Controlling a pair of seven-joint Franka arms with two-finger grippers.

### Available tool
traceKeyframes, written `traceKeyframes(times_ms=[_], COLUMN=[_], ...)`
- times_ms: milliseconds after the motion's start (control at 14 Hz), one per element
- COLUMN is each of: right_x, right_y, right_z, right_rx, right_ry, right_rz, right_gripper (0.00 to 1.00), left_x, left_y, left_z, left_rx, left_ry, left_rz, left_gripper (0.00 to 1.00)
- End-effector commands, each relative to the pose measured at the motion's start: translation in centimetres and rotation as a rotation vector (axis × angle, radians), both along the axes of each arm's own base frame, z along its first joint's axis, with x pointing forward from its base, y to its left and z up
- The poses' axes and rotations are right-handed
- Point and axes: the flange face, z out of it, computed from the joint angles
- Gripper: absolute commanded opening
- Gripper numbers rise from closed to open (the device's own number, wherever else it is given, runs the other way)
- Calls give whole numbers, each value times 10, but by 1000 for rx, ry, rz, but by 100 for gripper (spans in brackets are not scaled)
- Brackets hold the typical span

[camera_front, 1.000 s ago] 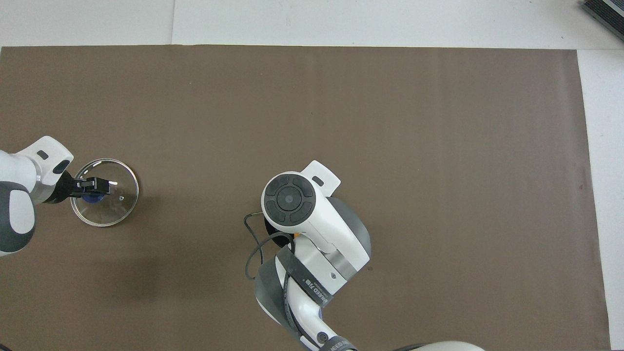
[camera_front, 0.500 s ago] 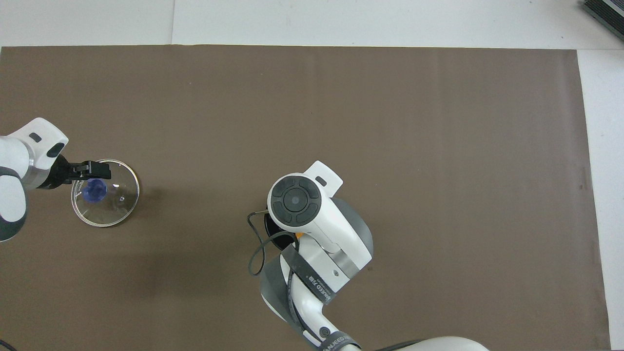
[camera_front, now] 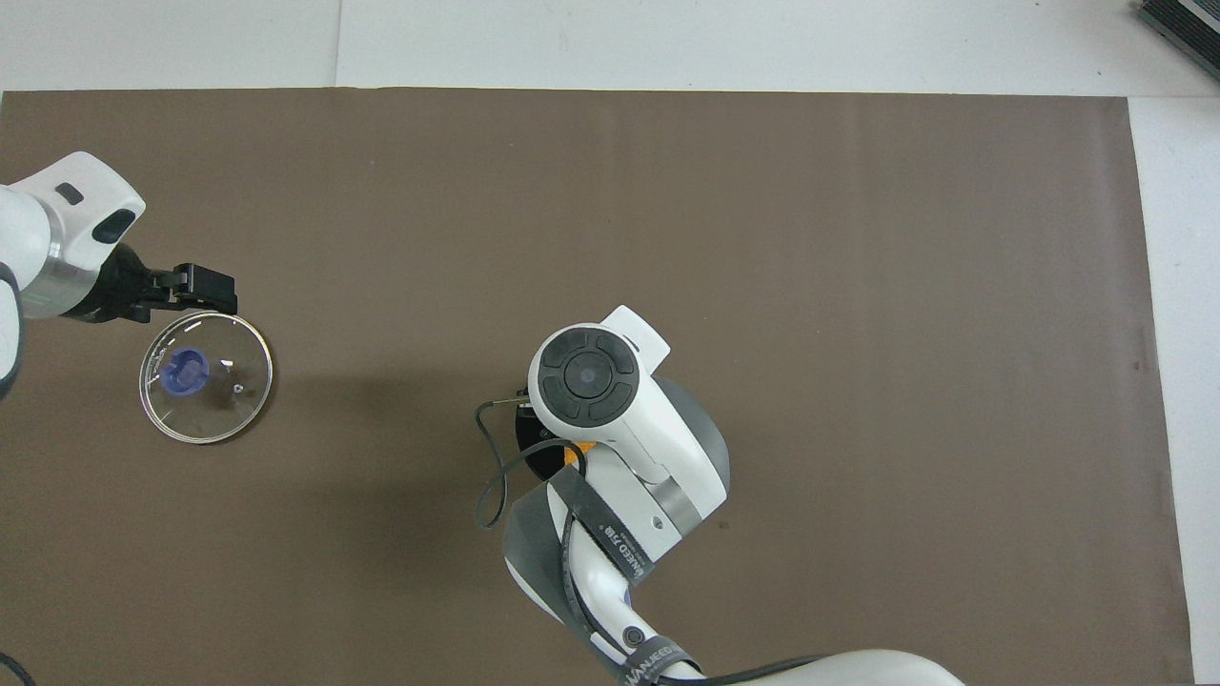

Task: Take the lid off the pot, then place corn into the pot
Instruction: 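Carry the corn over the pot with the right gripper and release it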

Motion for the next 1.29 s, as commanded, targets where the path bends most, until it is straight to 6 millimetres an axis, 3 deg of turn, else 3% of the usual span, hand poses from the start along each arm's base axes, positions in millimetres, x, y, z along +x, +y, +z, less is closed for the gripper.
traceKeyframes(times_ms=[0,71,143,214,286,357,500,643,786,1000,1214], right_x=[0,-2,-2,-1,1,3,6,15,28,45,54], right_y=[0,3,0,0,-1,-2,-5,-21,-49,-110,-168], right_z=[-12,-19,-22,-21,-18,-16,-13,10,51,112,150], right_rx=[20,20,14,14,6,3,-2,-5,16,39,33], right_ry=[1,-1,5,4,-3,-7,-11,-20,-52,-87,-97], right_rz=[-16,-9,-12,-11,-6,-6,-6,-15,-18,-72,-28], right_gripper=[0,0,19,48,62,67,96,100,100,100,100], left_x=[1,0,-1,-3,-6,-8,-14,-19,-23,-30,-33], left_y=[-12,-14,-15,-14,-13,-13,-11,-11,-13,-11,-7], left_z=[40,52,62,73,83,92,104,117,131,139,137], left_rx=[9,13,13,16,17,17,16,16,16,22,54], left_ry=[21,26,27,31,41,44,49,66,48,36,77], left_rz=[-34,-41,-46,-52,-65,-82,-88,-91,-102,-141,-143], left_gripper=[100,100,100,100,100,100,100,100,100,100,100])
